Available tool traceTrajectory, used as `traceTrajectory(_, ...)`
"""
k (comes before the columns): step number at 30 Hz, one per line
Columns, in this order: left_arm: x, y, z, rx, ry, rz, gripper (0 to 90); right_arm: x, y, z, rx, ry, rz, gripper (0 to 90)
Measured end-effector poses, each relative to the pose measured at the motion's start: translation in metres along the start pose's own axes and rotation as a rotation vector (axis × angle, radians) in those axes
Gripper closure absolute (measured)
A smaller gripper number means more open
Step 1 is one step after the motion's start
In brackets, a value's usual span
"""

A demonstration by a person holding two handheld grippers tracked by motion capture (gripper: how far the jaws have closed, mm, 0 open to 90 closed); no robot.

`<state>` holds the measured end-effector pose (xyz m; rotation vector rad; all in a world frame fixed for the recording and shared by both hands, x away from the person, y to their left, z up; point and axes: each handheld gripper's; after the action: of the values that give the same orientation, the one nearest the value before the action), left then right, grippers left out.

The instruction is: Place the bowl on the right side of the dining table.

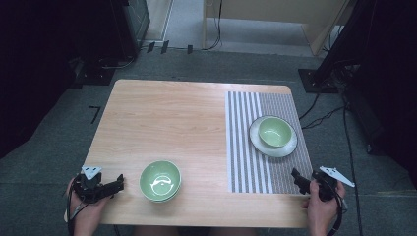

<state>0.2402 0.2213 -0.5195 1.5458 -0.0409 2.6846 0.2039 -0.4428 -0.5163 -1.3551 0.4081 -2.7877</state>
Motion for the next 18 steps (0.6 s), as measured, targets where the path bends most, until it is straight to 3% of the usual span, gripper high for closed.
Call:
traceTrajectory(11,0.000,0.000,0.000,0.000,0.000,0.000,0.0,0.004,0.012,-0.009,0.025,-0.025,-0.040,15.0)
traceTrajectory(18,0.000,0.000,0.000,0.000,0.000,0.000,0.0,0.004,0.011,-0.013,0.048,-0.045,-0.026,14.9)
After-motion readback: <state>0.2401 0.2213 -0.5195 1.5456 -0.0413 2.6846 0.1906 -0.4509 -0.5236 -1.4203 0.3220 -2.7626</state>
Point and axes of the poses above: each handheld gripper's, and its own axes: x roughly backward along the jaws, z roughly out of its top, y roughly to its right, and after that the axes turned 15 degrees about -y, right-handed
